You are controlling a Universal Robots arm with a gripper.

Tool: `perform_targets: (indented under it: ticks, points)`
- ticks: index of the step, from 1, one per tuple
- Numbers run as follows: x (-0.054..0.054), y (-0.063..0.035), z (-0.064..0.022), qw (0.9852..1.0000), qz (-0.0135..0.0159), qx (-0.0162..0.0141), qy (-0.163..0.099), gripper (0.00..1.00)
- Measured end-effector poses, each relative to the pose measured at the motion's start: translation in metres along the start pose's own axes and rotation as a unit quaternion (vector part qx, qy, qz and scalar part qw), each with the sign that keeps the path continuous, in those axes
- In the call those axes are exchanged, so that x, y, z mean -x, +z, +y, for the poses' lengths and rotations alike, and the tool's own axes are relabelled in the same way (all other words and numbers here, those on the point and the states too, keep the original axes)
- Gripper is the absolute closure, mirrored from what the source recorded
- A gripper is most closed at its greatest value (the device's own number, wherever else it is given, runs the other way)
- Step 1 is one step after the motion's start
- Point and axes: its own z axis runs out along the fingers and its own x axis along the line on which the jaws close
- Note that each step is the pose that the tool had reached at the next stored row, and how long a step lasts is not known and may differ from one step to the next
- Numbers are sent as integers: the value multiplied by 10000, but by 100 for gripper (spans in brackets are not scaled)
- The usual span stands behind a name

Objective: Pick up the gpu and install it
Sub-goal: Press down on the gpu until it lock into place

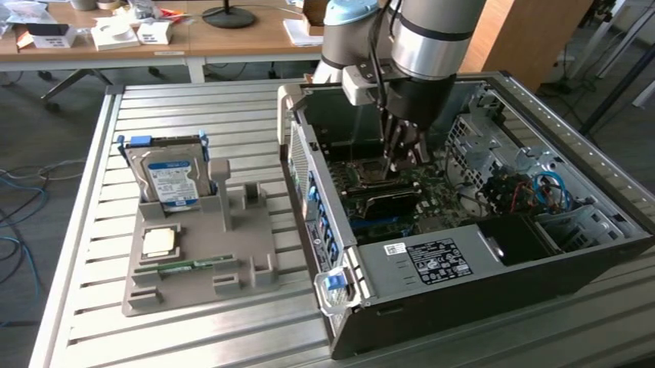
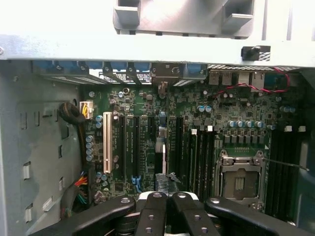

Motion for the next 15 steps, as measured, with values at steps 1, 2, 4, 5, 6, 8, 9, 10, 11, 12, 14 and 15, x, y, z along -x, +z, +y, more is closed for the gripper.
perform_targets:
  ticks: [1,2,4,5,6,8,9,10,11,12,14,15]
  points:
    - [0,19,0,10000,0,0,0,89]
    - [-1,38,1,10000,0,0,0,89]
    - [-1,74,2,10000,0,0,0,89]
    - [-2,92,3,10000,0,0,0,89]
    - [-2,110,4,10000,-1,0,0,89]
    - [-3,147,5,10000,0,0,0,89]
    - [-3,164,6,10000,0,0,0,89]
    - [-3,183,7,10000,0,0,0,89]
    - [-4,201,7,10000,0,0,0,89]
    - [-4,219,8,10000,0,0,0,89]
    - [-5,255,9,10000,0,0,0,89]
    - [-5,273,10,10000,0,0,0,89]
